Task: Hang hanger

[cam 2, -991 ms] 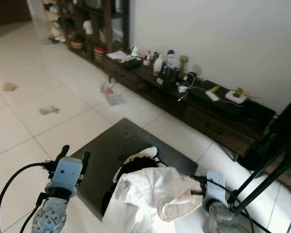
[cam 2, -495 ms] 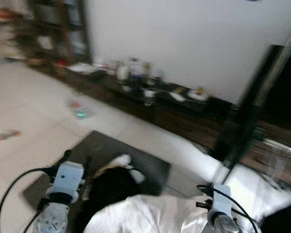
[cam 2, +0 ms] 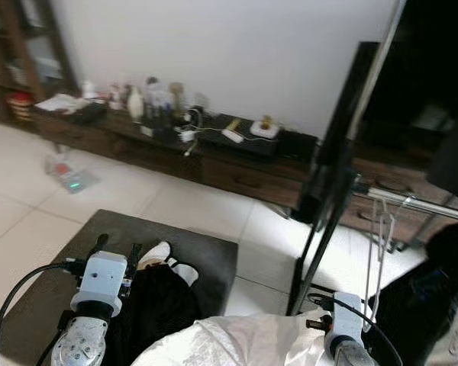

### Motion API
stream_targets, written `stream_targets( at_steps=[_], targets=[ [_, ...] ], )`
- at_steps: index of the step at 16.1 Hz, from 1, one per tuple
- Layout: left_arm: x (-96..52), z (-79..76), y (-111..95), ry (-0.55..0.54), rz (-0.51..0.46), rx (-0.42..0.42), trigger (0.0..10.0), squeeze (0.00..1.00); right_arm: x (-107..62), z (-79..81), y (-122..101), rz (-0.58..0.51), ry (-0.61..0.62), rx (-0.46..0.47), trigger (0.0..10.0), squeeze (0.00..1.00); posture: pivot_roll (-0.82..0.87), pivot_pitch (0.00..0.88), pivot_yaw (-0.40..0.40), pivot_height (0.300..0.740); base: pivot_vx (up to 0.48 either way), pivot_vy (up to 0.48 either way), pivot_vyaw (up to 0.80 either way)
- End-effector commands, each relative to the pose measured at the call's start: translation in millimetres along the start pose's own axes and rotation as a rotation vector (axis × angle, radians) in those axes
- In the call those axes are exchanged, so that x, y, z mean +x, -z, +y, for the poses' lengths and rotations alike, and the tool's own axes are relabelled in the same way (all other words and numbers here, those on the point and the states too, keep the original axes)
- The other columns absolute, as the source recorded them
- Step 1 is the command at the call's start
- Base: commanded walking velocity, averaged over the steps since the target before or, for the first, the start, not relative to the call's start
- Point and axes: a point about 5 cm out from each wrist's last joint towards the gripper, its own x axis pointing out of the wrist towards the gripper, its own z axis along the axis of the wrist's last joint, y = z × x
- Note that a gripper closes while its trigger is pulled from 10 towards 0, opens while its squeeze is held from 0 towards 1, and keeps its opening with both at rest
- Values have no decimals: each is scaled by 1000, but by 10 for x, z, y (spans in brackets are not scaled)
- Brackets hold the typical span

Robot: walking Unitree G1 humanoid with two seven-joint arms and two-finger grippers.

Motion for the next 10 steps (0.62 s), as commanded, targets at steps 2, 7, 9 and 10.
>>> stream_targets(
  at_steps=[2, 7, 9, 10],
  targets=[
    [-11, 22, -8, -5, -7, 4, 10000, 0, -9, -25, 25, 0, 8, -5, 10000, 0, 130, 64, -93, 740, 0, -240, -788],
    [1, 30, 66, -13, 16, -19, 10000, 0, -14, -21, 67, 6, 15, 13, 10000, 0, 144, 16, -55, 740, 0, -267, -788],
    [24, 69, 77, 17, 18, 1, 10000, 0, -19, 26, 132, 21, 24, 49, 10000, 0, 153, 0, 9, 740, 0, 0, -784],
    [44, 114, 87, 33, 20, 19, 10000, 0, -21, 72, 170, 28, 30, 80, 10000, 0, 149, 0, 36, 740, 0, 0, -781]
  ],
)
